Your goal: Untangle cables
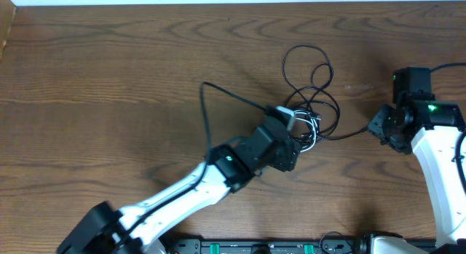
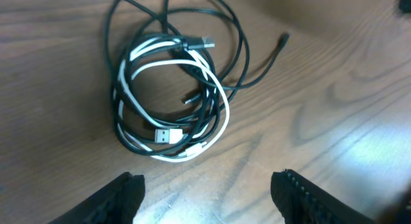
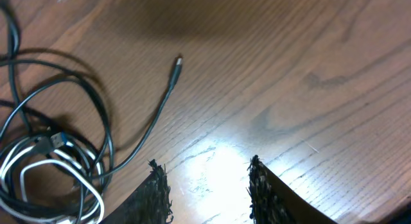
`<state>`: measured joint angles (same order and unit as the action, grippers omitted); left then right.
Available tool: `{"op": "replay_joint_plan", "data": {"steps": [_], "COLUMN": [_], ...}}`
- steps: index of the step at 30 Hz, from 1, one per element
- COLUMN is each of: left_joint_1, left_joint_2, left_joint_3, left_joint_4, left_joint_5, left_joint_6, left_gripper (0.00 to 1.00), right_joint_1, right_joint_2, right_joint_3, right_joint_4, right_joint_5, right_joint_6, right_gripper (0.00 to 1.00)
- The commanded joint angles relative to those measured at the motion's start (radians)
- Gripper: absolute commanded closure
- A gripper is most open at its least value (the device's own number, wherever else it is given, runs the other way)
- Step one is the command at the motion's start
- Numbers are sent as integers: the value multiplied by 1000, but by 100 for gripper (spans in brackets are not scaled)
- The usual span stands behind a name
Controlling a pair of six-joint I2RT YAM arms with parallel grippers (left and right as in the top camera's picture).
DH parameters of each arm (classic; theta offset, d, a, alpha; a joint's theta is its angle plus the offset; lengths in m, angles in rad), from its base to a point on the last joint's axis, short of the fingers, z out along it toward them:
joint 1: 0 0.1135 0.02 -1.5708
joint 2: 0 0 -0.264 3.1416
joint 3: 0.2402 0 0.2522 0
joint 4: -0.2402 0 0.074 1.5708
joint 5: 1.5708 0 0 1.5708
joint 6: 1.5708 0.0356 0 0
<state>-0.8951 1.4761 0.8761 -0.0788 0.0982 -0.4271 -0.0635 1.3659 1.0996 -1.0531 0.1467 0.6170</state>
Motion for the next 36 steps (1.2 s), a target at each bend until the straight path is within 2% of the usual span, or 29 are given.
{"op": "replay_joint_plan", "data": {"steps": [1, 9, 11, 17, 18, 25, 33, 35, 36], "left_joint_1": [-47, -101, -112, -137, -142, -144, -144, -144, -144], "left_joint_2": [91, 291, 333, 419, 434, 496, 546, 562, 563], "left_joint_3": [43, 233, 260, 262, 262, 262, 262, 262, 262], "left_joint_4": [32, 29, 32, 113, 129, 156, 179, 190, 189], "left_joint_5": [-89, -92, -102, -141, -142, -234, -251, -278, -307], "left_joint_6": [105, 183, 198, 207, 223, 255, 255, 255, 255], "left_gripper": [26, 26, 34, 40, 44, 46, 50, 58, 66], "right_joint_1": [-21, -20, -21, -49, -66, -90, -90, -90, -90], "right_joint_2": [-13, -13, -13, -13, -13, -13, -13, -13, -13], "right_joint_3": [1, 1, 1, 1, 1, 1, 1, 1, 1], "right_joint_4": [-3, -12, -13, -10, -10, -13, -19, -26, -32], "right_joint_5": [-21, -34, -33, 45, 26, -7, -22, -26, -26], "right_joint_6": [-13, -13, -27, -35, -35, -47, -48, -54, -54], "right_gripper": [62, 65, 65, 63, 64, 64, 64, 64, 64]}}
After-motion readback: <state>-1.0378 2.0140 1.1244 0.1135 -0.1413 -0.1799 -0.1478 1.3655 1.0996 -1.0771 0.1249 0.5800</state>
